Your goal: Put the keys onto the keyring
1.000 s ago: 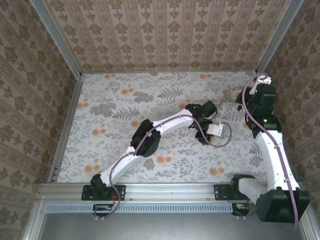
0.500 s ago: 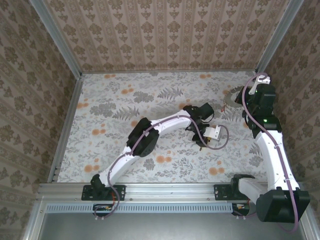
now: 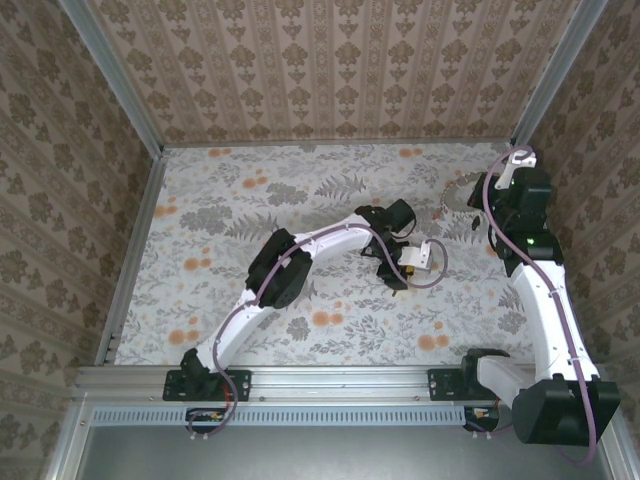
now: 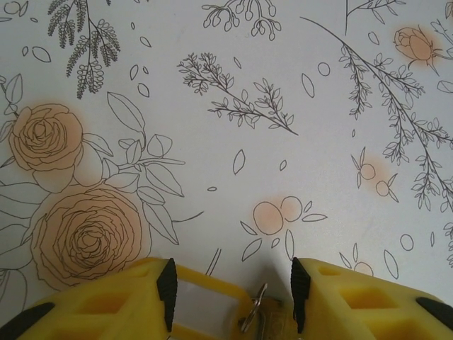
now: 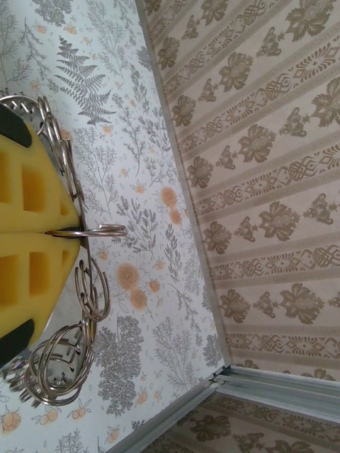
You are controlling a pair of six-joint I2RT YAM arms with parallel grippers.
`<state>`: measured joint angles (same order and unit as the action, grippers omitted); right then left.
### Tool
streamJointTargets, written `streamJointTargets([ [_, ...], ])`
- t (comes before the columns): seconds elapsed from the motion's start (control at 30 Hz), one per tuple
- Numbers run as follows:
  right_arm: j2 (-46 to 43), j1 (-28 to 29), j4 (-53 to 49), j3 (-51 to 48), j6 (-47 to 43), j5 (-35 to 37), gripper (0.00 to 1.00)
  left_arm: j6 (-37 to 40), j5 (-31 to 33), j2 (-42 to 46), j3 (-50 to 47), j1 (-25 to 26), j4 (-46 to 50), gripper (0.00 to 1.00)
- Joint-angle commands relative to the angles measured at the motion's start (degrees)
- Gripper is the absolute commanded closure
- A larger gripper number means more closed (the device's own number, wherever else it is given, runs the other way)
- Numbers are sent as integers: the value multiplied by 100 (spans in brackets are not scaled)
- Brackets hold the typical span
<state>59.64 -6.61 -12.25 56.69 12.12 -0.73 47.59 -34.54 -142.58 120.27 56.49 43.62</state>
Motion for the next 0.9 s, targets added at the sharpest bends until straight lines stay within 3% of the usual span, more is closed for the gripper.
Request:
streamJointTargets([
  [0.0,-128,-33,237,158,-96,-188,100,42,-192,518,-167,-23,62,50],
  [0.27,-110,-33,232,176,-148,-327,100,397,-48,927,-421,-42,124,49],
  [0.5,-93,-33,237,163,-166,-425,100,733,337,739,-297,-33,434,50],
  [0.87,-119,-33,198,157,-174,-486,100,771,352,472,-174,51,567,53],
])
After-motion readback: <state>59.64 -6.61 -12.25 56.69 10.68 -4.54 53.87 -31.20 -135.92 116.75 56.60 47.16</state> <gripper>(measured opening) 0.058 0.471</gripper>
